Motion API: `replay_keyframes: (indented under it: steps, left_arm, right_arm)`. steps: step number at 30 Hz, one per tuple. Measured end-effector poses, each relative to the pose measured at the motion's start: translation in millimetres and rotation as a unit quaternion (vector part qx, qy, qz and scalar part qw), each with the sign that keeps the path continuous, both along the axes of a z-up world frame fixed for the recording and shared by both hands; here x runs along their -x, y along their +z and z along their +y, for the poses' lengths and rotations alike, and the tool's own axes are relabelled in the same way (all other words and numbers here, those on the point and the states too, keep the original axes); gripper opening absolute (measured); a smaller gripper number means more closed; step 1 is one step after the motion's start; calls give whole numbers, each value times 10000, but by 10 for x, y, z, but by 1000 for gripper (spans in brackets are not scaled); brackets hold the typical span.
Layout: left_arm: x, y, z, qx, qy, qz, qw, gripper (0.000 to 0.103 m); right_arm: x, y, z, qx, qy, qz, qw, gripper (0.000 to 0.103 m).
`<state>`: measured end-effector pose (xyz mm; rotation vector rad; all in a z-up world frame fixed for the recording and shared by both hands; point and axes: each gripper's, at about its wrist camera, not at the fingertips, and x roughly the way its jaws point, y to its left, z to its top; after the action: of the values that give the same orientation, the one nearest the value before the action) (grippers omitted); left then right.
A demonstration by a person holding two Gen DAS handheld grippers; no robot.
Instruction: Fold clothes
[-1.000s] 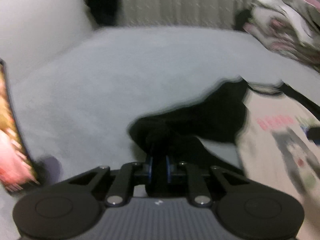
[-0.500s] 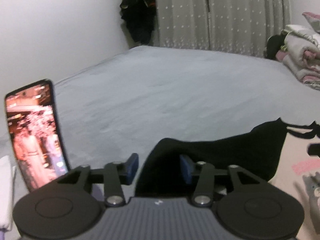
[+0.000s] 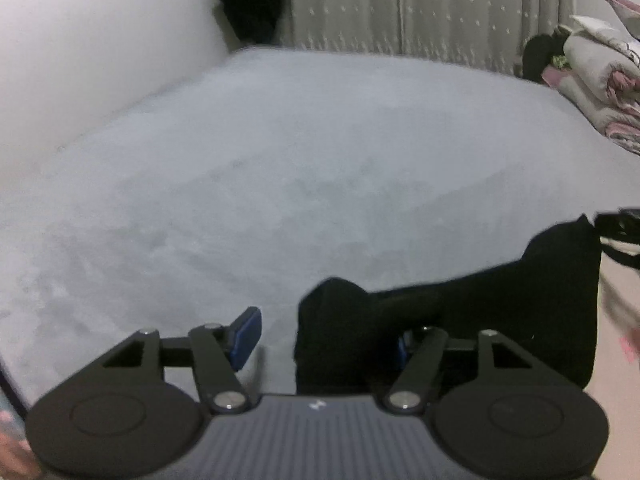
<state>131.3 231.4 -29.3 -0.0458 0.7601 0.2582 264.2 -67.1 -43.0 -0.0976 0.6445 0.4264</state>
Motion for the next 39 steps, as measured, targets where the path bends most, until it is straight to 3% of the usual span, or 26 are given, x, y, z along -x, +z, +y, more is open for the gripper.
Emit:
replay_keyframes:
  steps: [4,5,6,8,11,12,15,18,22,26,30,32,34,35,36,37,39]
  left_arm:
    - [-89,-153,23,239,-37,148,9996,61]
    - [-87,-157,6,202,-70,148,9997,48]
    - [-85,-159,-12,161,-104,148,9997,25]
    - [-96,-141,-28,34,69,173,9998,8]
    - [-74,-30,-39,-402,534,-156,9976,7]
    - [-64,15,-36,-575,713,-290,9954,7]
    - [-130,125,9,-536,977,-444,9928,7]
    - [-261,156,-48,-947,1249,-511,9863,6]
    - [-465,91,-82,-1256,1369,-338,9820,6]
    - [-609,-186,-149,-1694,1303,288,9765,7]
    - [-656,-389,-256,-2423,1217,517,9611,8]
    - [-666,-394,-324,-2642,1190,609,9552,9]
    - [-645,-317,-288,-2475,1207,640,9592,16]
    - [-629,-267,-249,-2357,1219,642,9620,28]
    - [-587,-218,-233,-2232,1235,621,9649,44]
    - [-546,-165,-225,-2055,1227,583,9692,51]
    - [-475,-72,-218,-1667,1197,537,9772,57]
  right_arm:
    - [-285,-190,32,176,129,-13,9998,64]
    - [-338,-249,49,207,133,-1,9997,63]
    - [-365,-310,71,193,150,15,9997,57]
    - [-357,-411,101,63,223,-10,9997,28]
    - [-225,-394,144,83,222,-318,9992,13]
    - [-200,-363,144,91,159,-463,9988,12]
    - [-166,-256,131,10,-52,-913,9958,11]
    - [-189,-211,174,126,-230,-1229,9921,5]
    - [-326,-251,147,48,-317,-1076,9937,5]
    - [-407,-344,184,185,-243,-813,9962,6]
    - [-463,-363,235,374,-254,-503,9977,7]
    - [-471,-358,258,472,-256,-436,9976,14]
    - [-449,-309,241,441,-271,-383,9979,25]
    - [-441,-281,202,368,-296,-332,9983,47]
    - [-426,-247,146,263,-322,-316,9986,57]
    - [-385,-204,92,162,-340,-350,9987,63]
    - [-308,-125,-13,133,-407,-365,9984,63]
